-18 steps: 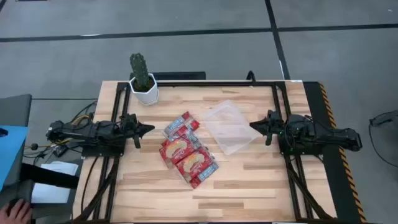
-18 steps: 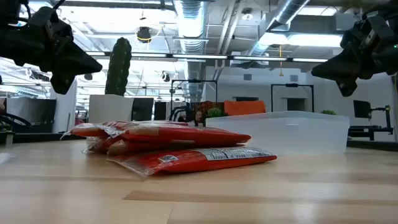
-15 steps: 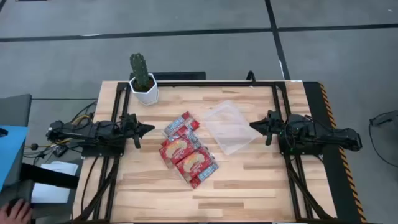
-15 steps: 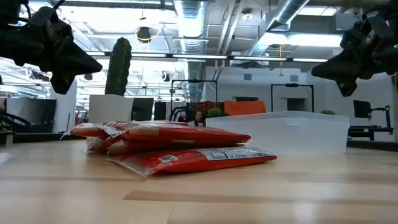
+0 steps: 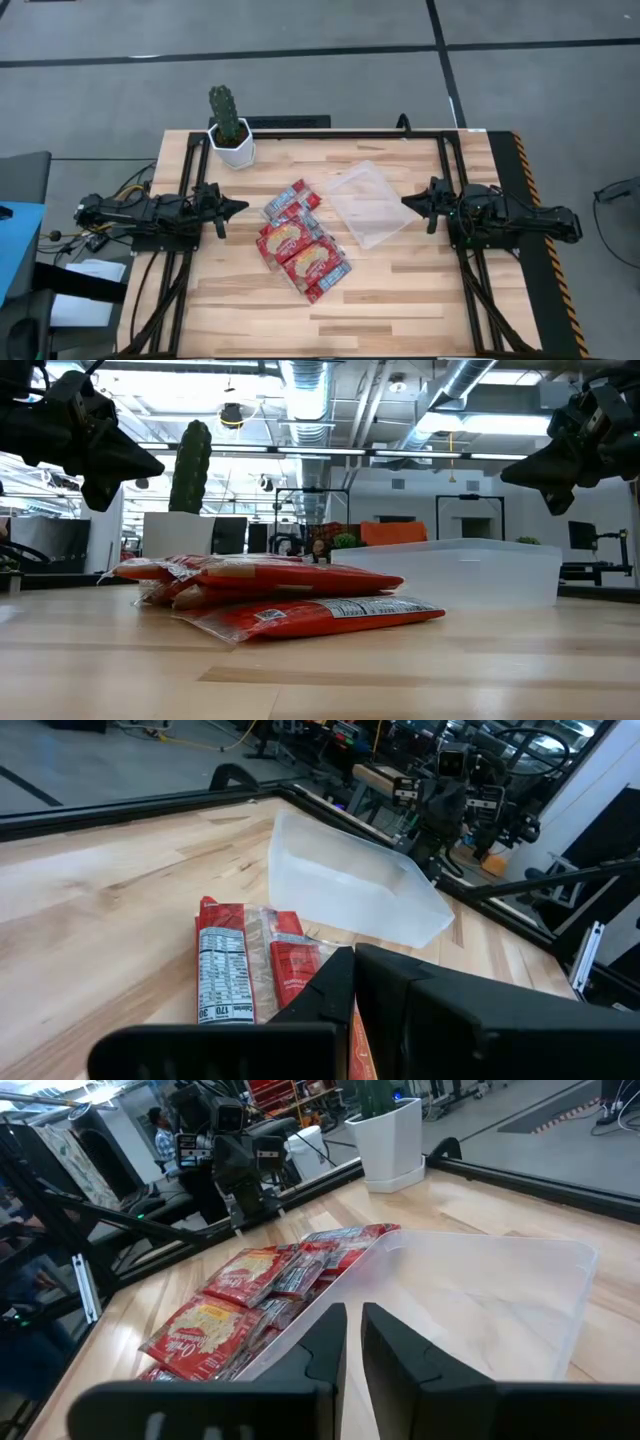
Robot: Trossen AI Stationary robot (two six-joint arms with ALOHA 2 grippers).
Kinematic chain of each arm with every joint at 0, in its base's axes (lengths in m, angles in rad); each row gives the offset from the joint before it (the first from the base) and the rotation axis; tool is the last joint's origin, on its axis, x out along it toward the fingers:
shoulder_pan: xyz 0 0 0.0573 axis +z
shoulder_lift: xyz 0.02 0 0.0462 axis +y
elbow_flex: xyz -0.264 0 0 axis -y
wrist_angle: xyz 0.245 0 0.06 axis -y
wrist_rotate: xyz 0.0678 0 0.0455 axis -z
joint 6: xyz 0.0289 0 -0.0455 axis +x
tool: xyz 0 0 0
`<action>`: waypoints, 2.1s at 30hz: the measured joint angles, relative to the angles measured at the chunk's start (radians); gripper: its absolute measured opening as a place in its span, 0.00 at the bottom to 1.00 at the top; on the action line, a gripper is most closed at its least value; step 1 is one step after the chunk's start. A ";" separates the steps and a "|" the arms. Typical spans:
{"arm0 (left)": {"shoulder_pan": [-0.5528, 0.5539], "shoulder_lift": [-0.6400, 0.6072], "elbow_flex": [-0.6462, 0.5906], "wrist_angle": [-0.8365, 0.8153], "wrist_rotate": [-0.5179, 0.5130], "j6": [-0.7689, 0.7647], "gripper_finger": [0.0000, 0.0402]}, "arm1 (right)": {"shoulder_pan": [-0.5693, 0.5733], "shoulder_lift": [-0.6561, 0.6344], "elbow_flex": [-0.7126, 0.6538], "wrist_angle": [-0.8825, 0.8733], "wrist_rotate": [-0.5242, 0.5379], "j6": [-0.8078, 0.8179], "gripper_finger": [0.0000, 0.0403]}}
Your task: Sort popcorn bags into baskets
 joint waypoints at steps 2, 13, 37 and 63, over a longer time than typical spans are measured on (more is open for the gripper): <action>0.000 0.000 0.000 0.000 0.000 0.000 0.00 | 0.000 0.000 0.000 0.000 0.000 0.000 0.16; 0.000 0.000 0.000 0.000 0.000 0.000 0.00 | 0.000 0.000 0.000 0.000 0.000 0.000 0.16; 0.000 0.000 -0.002 0.017 -0.002 -0.024 0.00 | 0.000 0.000 0.000 0.000 0.000 0.000 0.16; 0.001 0.002 -0.002 0.074 -0.373 -0.517 0.00 | 0.002 0.000 -0.004 0.137 -0.002 0.030 0.16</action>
